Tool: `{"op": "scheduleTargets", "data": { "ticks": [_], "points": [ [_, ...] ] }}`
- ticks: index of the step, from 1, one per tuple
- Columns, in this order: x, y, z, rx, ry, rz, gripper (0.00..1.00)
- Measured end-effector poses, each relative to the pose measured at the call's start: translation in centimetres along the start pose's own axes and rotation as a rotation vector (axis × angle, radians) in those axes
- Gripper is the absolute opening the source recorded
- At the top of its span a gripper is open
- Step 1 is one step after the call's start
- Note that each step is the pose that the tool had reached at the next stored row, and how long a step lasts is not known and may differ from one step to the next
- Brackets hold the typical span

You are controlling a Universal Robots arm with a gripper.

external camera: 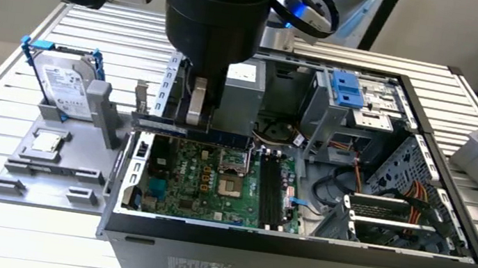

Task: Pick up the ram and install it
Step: 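Pick up the ram and move it above insertion slot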

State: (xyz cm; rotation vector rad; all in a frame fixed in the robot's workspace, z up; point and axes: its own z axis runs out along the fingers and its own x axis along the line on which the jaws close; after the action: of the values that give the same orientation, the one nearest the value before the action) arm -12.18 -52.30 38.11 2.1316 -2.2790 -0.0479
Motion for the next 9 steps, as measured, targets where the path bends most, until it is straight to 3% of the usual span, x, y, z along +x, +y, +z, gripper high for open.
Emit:
{"op": "scheduleTargets", "data": {
  "ticks": [9],
  "points": [
    [-0.10, -1.41, -0.04, -0.0003, -0.0002, 0.000, 0.00]
  ]
}}
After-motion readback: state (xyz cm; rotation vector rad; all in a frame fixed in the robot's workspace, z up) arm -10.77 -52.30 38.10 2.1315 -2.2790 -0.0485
